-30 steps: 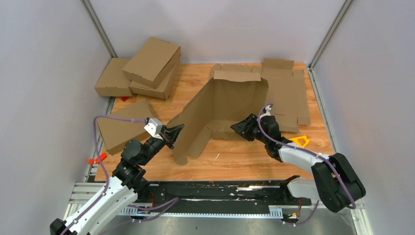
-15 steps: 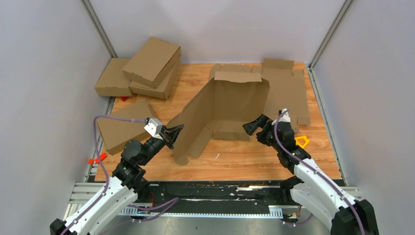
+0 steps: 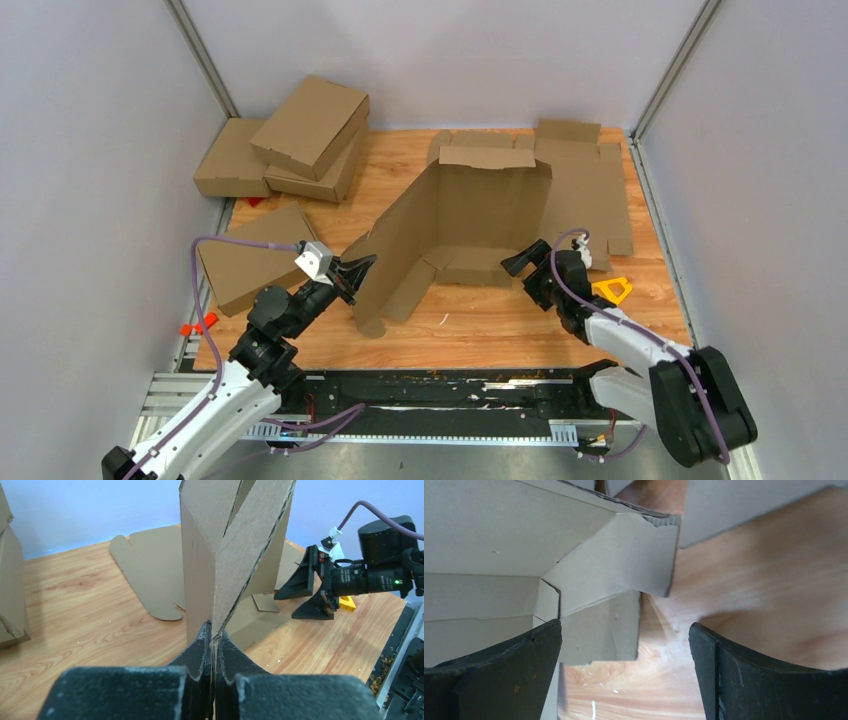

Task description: Fold the paper box

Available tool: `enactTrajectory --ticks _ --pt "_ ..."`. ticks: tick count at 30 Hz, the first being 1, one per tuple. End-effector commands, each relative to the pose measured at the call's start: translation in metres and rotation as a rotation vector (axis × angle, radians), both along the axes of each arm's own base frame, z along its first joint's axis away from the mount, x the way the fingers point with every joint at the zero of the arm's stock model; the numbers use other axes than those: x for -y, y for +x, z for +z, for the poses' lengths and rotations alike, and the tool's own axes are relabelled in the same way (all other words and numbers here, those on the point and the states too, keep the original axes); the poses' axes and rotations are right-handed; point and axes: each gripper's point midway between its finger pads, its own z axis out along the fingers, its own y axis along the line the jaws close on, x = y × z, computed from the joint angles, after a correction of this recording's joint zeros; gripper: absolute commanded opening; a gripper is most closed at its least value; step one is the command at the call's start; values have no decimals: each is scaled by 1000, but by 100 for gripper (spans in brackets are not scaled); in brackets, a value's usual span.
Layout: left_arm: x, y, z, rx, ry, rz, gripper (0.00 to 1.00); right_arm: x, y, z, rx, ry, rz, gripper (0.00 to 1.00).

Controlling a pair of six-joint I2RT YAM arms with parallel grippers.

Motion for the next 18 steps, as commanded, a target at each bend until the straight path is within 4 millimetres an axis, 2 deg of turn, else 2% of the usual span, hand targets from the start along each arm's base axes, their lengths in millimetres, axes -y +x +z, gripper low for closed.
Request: enactTrajectory --ticks 1,5,9,18 --pt "4 -5 -11 -50 22 -28 0 -11 19 0 -10 63 -26 99" --pt "4 -4 -12 -53 25 -26 0 -9 26 -11 -18 56 -55 98" --pt "5 -4 -11 -53 22 -32 0 -5 32 -11 7 28 -65 97" --pt "7 -4 -12 -56 22 -40 0 -24 41 -14 6 37 10 96"
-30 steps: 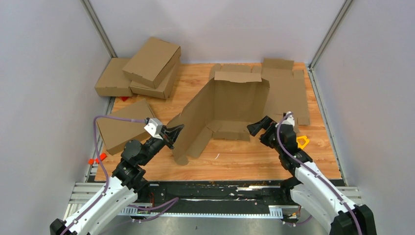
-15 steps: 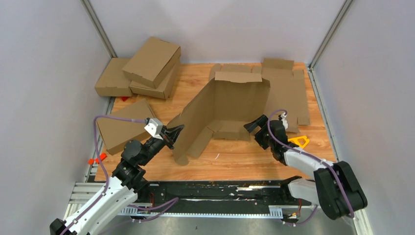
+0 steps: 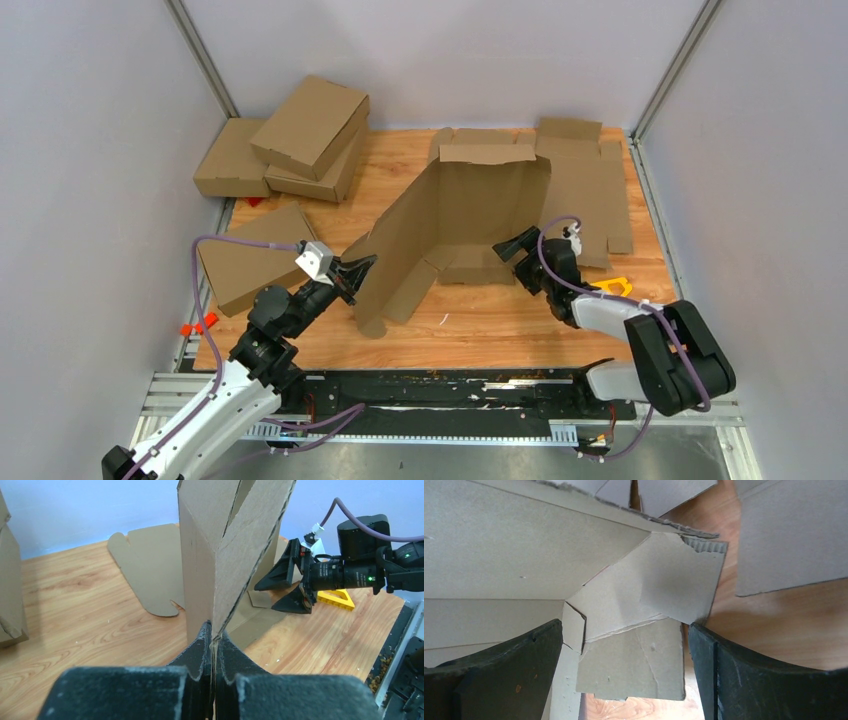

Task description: Fold the paper box

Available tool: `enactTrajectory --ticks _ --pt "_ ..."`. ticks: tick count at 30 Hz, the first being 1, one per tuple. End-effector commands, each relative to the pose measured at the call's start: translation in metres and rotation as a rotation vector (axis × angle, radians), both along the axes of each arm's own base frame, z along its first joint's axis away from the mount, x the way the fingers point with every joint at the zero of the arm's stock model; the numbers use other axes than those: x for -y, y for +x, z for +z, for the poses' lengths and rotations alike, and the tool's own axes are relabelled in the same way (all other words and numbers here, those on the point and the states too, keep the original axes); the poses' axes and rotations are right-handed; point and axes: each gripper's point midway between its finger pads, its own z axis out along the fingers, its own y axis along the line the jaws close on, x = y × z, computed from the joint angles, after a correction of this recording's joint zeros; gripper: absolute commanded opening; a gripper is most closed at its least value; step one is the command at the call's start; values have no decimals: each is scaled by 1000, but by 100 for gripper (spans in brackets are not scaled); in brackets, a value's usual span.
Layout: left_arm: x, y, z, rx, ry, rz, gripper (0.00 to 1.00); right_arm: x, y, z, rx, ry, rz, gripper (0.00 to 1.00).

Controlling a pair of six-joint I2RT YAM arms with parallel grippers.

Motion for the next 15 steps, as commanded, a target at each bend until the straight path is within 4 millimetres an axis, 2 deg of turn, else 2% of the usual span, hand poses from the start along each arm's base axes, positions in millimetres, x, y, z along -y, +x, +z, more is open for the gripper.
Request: enactTrajectory --ticks 1,5,8,11,15 --pt "6 -4 -11 -53 22 -35 0 -7 -3 -15 -42 -28 42 96" --pt "5 -3 -11 -54 23 -28 0 -7 -2 -5 -14 -48 62 96" --pt "4 -2 -13 -57 27 -18 0 5 -7 9 18 -122 61 97" --pt "3 -1 -12 -59 27 -11 0 21 -11 32 92 -219 57 97" --pt "1 -1 -11 -59 24 -4 0 42 -13 77 226 -353 42 97"
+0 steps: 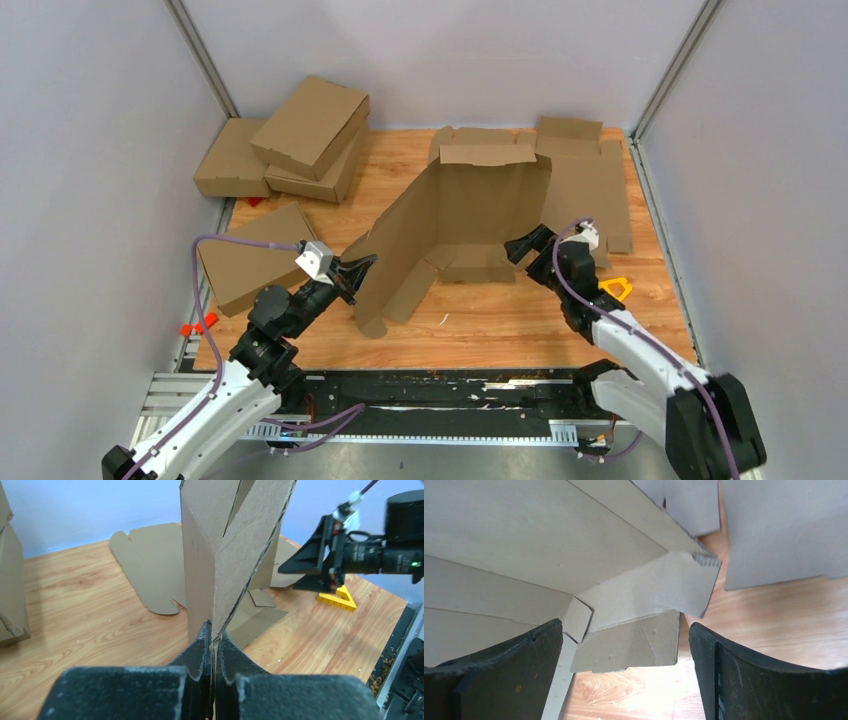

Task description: Fold the paper box

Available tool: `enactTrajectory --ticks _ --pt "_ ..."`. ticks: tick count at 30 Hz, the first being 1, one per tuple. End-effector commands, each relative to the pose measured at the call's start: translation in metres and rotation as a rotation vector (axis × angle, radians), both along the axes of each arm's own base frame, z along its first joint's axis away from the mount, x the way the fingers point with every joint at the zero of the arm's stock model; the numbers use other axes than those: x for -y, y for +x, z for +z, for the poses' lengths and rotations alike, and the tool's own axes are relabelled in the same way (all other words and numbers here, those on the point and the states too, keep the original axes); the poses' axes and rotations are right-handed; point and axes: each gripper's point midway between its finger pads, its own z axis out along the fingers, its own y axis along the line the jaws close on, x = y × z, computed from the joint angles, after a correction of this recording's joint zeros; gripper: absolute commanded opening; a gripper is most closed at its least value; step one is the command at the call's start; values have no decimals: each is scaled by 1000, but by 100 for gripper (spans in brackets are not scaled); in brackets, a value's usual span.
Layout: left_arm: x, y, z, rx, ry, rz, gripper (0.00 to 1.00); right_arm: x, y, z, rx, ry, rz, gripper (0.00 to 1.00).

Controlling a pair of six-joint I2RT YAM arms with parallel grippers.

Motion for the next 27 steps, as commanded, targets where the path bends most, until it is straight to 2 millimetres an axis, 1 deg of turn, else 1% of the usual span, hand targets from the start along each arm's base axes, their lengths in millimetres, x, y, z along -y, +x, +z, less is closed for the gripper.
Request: enactTrajectory --ticks 1,3,5,8,11,12,13,14,15,16,17,18,19,20,21,22,24,25,27 --pt "1 -2 -10 -56 23 -8 0 30 1 44 146 -215 -25 97" --pt "0 -2 -10 -54 24 0 0 40 5 70 236 -280 -36 97" --pt "-2 -1 -8 -49 23 9 0 49 14 94 284 -360 -50 97" --pt "-4 0 -5 -47 21 23 0 61 31 106 253 -498 -55 97" --pt "-6 2 0 -49 18 41 0 58 54 112 253 -532 -30 95" --pt "-8 3 2 -50 18 49 0 55 63 118 273 -526 -30 95" --pt "-8 3 6 -47 16 52 0 54 71 116 271 -529 -25 92" --pt "-9 3 9 -49 16 57 0 50 79 116 274 -522 -12 86" --pt "-10 4 12 -54 14 64 0 45 86 116 273 -517 14 76" --pt "-11 5 14 -62 11 76 0 35 91 116 270 -504 62 58" --pt "-12 6 18 -73 9 83 0 27 94 116 261 -490 105 37" --pt "-12 8 23 -84 7 94 0 20 93 115 244 -472 142 19" --pt "-13 11 28 -96 10 105 0 15 89 114 231 -451 167 8" --pt "-12 13 34 -109 17 109 0 12 86 117 238 -425 172 2" --pt "-14 18 41 -130 31 137 0 10 82 121 248 -393 169 0" --pt "-16 22 46 -161 58 157 0 7 77 125 262 -358 171 0" --pt "-14 29 62 -211 112 176 0 4 66 134 274 -301 170 0" --pt "-13 31 76 -227 126 179 0 -2 58 136 269 -263 196 0" --pt "-10 36 93 -276 158 181 0 -5 48 138 239 -222 207 0"
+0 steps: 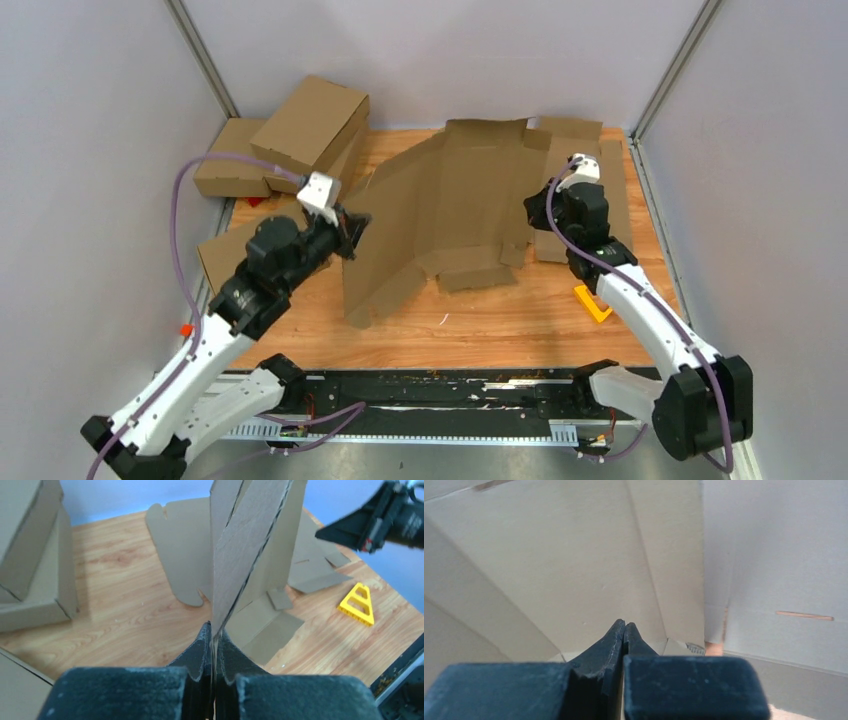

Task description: Fold the paper box

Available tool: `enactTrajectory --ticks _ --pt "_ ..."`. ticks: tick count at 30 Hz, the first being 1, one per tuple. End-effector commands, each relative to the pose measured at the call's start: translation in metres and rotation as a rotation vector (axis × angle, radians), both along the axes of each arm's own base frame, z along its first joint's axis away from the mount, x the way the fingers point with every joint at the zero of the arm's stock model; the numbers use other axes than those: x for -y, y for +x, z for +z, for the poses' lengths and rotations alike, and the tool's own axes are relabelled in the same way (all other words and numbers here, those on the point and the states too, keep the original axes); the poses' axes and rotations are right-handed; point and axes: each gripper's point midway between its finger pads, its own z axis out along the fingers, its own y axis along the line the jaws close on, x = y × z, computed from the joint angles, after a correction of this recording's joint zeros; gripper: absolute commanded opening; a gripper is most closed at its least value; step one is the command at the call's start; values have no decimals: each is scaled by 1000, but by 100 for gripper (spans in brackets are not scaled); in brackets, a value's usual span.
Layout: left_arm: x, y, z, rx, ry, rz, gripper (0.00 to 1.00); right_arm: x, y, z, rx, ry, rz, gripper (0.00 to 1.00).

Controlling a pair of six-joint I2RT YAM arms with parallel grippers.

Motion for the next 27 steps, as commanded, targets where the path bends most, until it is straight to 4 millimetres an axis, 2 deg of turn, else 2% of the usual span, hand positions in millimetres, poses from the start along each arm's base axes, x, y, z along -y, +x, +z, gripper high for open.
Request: enactTrajectory --ticks 1,4,5,7,9,10,11,14,17,21,24,27 --pt "0 7 45 -98 55 36 0 -17 -26 28 -10 151 60 0" --pt "4 13 50 -211 146 35 0 -22 -42 33 -44 182 96 0" --pt "4 14 59 -222 165 40 0 -18 -45 35 -50 173 85 2" --pt "1 15 61 -245 209 48 0 -4 -47 44 -15 125 39 30" --pt "2 14 60 -223 208 29 0 6 -46 51 32 95 20 73" --pt "6 12 63 -182 181 4 0 11 -43 52 45 92 11 89" --pt "8 10 60 -147 157 -11 0 19 -37 52 54 94 -13 98" --pt "4 2 51 -40 92 -25 0 27 -18 48 82 101 -20 100" --pt "0 -5 39 19 81 -37 0 15 4 49 168 125 68 96" --pt "-2 -14 22 60 92 -69 0 6 30 51 259 111 129 98" --pt "-8 -17 12 78 98 -55 0 -9 32 50 290 90 238 95" --pt "-9 -20 14 98 55 -50 0 -17 25 44 271 99 290 89"
